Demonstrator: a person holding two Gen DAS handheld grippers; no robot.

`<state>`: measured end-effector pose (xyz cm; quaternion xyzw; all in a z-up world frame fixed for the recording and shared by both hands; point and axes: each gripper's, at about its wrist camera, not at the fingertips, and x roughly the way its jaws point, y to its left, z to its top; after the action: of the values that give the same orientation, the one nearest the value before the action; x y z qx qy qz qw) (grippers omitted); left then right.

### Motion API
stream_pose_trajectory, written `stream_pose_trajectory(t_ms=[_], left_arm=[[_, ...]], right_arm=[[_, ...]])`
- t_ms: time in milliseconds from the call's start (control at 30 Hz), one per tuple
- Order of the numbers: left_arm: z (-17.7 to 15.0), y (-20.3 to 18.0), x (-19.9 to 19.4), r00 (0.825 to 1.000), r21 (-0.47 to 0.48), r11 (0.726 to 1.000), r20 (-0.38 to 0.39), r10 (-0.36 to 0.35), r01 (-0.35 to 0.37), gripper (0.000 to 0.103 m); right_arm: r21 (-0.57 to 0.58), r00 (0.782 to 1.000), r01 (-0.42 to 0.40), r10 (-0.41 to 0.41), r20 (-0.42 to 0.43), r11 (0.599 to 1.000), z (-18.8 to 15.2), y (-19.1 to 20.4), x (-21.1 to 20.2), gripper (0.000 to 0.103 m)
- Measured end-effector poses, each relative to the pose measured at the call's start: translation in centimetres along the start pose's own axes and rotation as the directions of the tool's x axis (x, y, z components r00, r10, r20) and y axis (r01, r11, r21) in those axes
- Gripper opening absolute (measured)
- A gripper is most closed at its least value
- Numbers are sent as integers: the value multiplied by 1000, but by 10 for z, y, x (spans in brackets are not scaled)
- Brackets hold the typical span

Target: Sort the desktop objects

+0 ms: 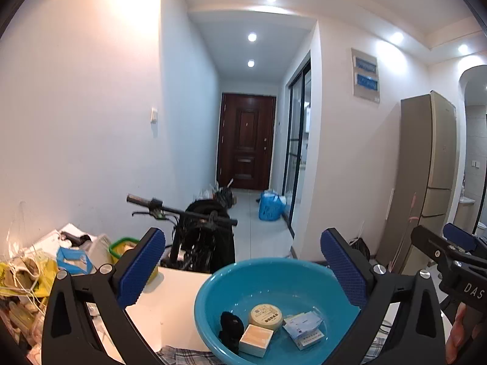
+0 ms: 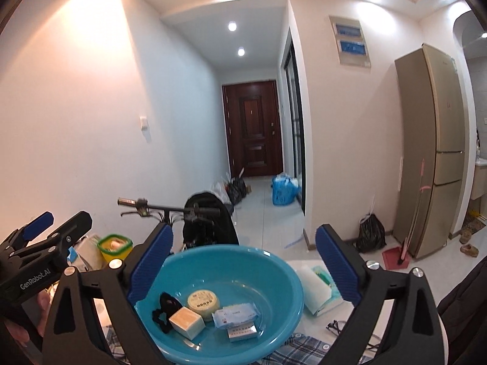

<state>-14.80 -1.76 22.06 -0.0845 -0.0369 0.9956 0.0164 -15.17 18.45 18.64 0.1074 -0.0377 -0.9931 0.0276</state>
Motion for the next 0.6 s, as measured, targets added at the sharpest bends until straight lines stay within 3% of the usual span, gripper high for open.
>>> stream_pose_trajectory(t_ms=[167, 267, 433, 600], left_arm=[[17, 2, -54, 995, -44, 999, 105, -1, 6, 103], [24, 2, -105, 973, -40, 999, 229, -20, 30, 103], [28, -2, -146, 961, 11, 1000, 277, -19, 16, 103], [29, 0, -175, 944, 3, 1000, 330, -20, 20, 103]], right_arm=[[-29, 994, 25, -21, 110, 999, 10, 8, -40, 94], [-51, 978, 43, -31, 208, 998, 14, 14, -71, 97], [-54, 948, 16, 2, 318, 998, 18, 21, -115, 98], [-73, 919, 30, 2, 395, 997, 19, 28, -144, 98]])
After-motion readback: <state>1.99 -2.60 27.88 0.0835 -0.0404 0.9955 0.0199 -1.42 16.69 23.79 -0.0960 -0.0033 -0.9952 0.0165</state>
